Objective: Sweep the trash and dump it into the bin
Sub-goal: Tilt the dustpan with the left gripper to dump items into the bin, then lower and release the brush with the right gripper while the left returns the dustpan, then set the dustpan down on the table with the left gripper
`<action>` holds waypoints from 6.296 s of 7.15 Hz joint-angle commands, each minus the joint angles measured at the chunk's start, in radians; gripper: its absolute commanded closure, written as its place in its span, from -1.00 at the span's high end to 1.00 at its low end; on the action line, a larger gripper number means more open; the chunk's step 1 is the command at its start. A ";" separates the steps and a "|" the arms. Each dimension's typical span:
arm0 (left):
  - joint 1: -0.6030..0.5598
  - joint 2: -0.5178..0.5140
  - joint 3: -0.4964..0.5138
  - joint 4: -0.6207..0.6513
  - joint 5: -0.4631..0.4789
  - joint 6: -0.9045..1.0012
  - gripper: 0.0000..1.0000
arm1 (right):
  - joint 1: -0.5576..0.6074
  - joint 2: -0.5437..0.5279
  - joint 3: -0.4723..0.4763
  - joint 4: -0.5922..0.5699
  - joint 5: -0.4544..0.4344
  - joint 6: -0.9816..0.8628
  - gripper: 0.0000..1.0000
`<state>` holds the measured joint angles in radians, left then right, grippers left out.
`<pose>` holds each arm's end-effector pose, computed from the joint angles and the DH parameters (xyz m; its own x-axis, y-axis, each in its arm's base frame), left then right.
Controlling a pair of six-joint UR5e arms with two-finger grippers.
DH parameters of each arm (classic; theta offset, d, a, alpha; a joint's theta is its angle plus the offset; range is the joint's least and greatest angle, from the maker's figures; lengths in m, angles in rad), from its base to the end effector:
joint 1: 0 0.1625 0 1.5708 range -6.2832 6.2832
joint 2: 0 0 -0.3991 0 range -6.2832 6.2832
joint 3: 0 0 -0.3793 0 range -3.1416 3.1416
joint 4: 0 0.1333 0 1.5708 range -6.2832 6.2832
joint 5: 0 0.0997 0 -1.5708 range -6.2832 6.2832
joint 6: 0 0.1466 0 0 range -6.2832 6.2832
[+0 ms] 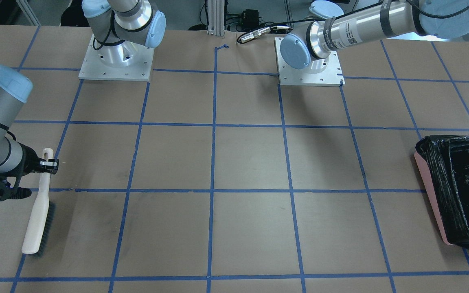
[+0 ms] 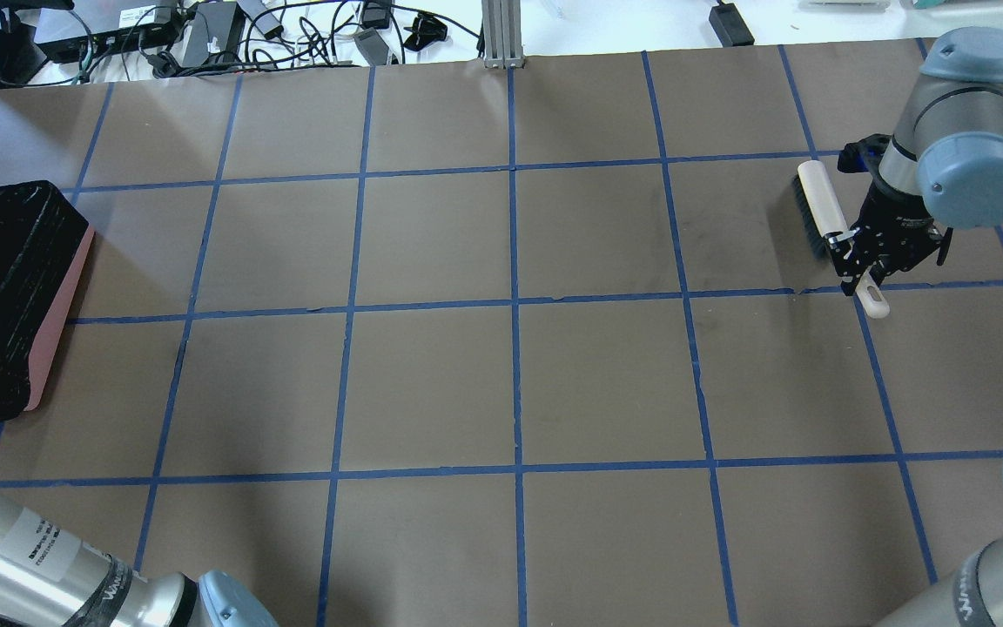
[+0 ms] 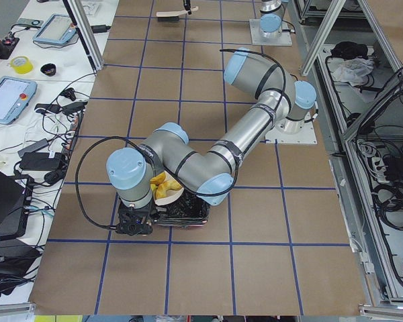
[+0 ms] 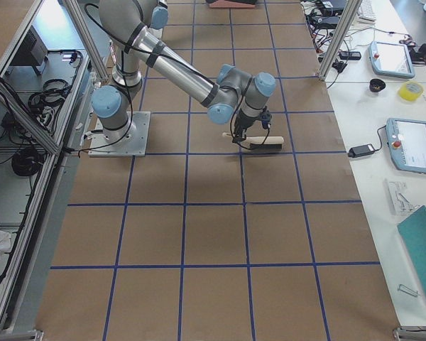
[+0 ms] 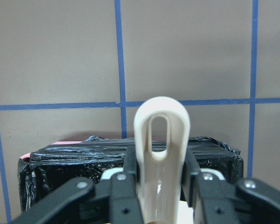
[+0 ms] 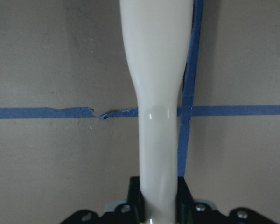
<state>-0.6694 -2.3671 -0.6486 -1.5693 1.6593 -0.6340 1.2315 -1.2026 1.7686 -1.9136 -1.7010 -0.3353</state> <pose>0.5362 -0.5778 0.3571 -0.0301 -0.9995 0.0046 -0.9876 0.0290 -0.1543 -0.0683 -0.5367 0.1676 -0.9988 -0.0166 0.0467 -0.0043 0.9681 0.2507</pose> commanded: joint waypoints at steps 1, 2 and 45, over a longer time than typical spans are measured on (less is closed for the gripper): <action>-0.001 0.025 -0.054 0.124 0.072 0.017 -1.00 | 0.000 0.000 0.003 -0.002 -0.006 -0.028 -1.00; -0.007 0.048 -0.103 0.193 0.121 0.022 -1.00 | -0.001 0.000 0.003 -0.010 -0.011 -0.037 -1.00; -0.588 0.190 -0.626 0.316 -0.055 -0.554 -1.00 | 0.325 -0.324 -0.190 0.268 0.110 0.349 1.00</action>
<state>-1.2448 -2.1761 -1.2284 -1.3055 1.6006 -1.1532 1.5569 -1.5257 1.5773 -1.6487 -1.5913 0.0121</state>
